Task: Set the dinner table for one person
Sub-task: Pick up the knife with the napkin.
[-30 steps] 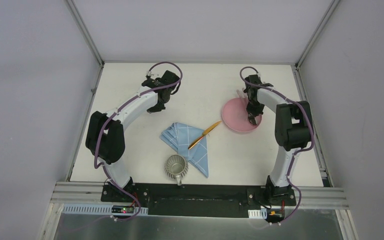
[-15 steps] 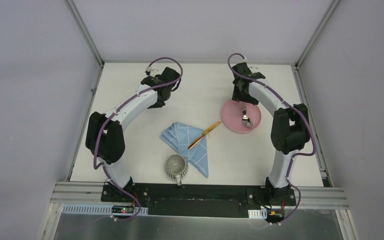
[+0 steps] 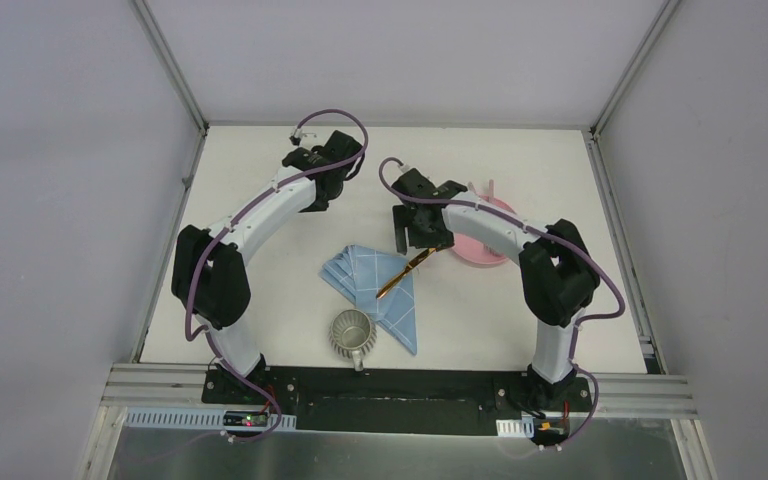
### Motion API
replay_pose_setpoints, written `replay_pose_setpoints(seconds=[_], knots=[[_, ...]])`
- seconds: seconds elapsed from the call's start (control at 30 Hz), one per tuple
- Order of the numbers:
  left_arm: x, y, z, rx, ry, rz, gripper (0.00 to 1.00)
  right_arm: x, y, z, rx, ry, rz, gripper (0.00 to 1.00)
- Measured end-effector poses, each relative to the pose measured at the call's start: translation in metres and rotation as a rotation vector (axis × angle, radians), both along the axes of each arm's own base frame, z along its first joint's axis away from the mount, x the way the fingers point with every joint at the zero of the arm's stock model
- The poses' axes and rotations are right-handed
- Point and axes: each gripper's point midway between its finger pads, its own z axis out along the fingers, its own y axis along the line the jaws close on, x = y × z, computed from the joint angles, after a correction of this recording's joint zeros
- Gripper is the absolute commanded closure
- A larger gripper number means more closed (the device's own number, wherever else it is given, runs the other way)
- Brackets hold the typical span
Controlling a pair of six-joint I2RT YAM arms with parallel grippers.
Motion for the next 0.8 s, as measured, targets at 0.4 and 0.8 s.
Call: replay_pose_setpoints(seconds=[0.4, 0.8], knots=[[-0.005, -0.004, -0.003, 0.007, 0.01, -0.008, 0.61, -0.038, -0.002, -0.039, -0.01, 0.099, -0.012, 0.21], [-0.005, -0.003, -0.001, 0.031, -0.001, -0.006, 0.61, -0.037, 0.01, -0.05, -0.004, 0.113, -0.015, 0.21]])
